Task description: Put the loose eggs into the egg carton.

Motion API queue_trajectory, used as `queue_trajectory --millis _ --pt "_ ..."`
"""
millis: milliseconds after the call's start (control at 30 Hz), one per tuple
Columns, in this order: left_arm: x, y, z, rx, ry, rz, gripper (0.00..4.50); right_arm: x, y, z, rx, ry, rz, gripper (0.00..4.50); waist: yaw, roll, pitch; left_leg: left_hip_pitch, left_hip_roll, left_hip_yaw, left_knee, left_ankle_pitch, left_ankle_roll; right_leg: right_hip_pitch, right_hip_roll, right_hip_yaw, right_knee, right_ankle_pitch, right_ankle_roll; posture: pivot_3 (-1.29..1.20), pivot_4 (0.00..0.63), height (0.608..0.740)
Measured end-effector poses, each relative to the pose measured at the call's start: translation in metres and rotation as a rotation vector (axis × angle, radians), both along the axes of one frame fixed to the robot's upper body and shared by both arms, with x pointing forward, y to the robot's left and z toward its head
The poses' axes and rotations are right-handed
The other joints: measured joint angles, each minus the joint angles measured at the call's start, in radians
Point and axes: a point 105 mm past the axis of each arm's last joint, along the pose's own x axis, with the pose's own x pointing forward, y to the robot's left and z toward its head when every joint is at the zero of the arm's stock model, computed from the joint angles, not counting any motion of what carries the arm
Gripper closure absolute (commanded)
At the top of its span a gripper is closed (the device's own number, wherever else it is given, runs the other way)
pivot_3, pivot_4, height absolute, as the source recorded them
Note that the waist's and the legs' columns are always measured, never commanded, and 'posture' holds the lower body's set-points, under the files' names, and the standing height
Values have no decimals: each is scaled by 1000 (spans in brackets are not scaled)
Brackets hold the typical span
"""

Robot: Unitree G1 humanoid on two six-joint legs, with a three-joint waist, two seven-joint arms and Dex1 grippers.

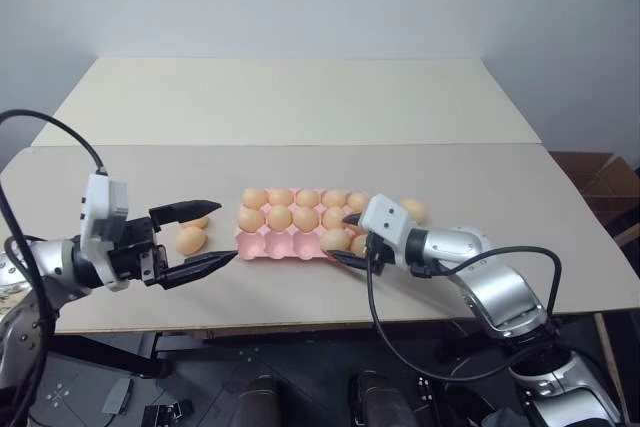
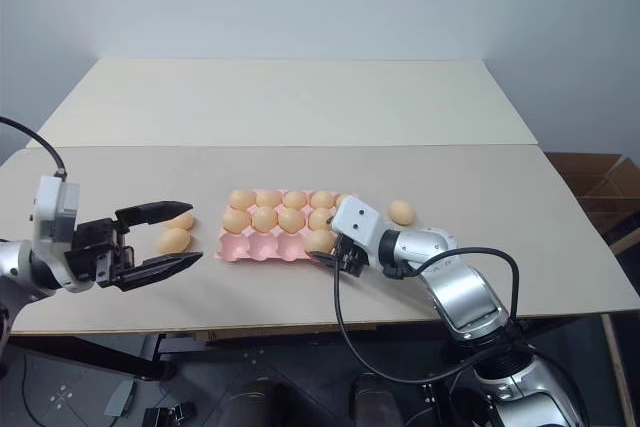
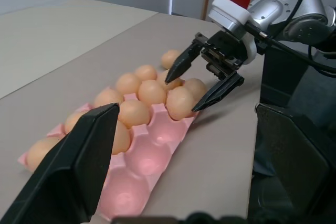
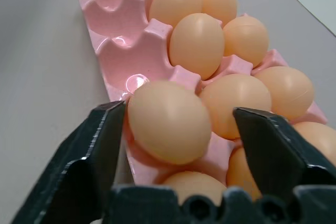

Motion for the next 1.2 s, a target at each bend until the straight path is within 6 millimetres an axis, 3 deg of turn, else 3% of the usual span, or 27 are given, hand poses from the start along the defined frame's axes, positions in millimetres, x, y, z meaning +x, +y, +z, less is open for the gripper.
queue_trajectory --millis 133,267,433,533,767,1067,1200 --pt "-1 0 0 5 1 -7 0 1 0 7 8 -25 -5 11 0 0 0 0 0 0 0 0 0 0 0 0 0 0 0 0 150 740" --pt "-4 3 -3 19 19 -6 0 0 -10 29 39 -84 -17 11 0 0 0 -1 0 1 0 0 0 0 0 0 -1 0 0 0 150 740" --pt "-9 18 -7 22 35 13 0 -8 -64 48 32 -109 -84 11 13 0 0 -1 0 1 0 -1 0 0 -1 0 -3 0 0 0 150 740" --pt "-11 26 -8 30 37 25 0 -19 -88 47 28 -89 -95 11 14 0 0 0 0 1 0 -1 0 0 0 0 -2 -2 2 0 150 740" --pt "-20 52 -12 52 54 110 0 -42 -163 39 -10 -40 -239 11 15 0 0 1 1 3 0 -1 0 1 0 1 -2 -7 0 0 150 740" --pt "-16 53 -8 48 26 138 0 -33 -167 30 9 -19 -281 11 9 0 0 3 2 7 0 0 0 0 1 6 -1 -6 -1 0 150 740" --pt "-15 50 -7 47 20 134 0 -10 -158 29 31 -48 -309 11 2 0 0 3 1 9 0 0 0 -1 1 8 -2 -5 0 0 150 740"
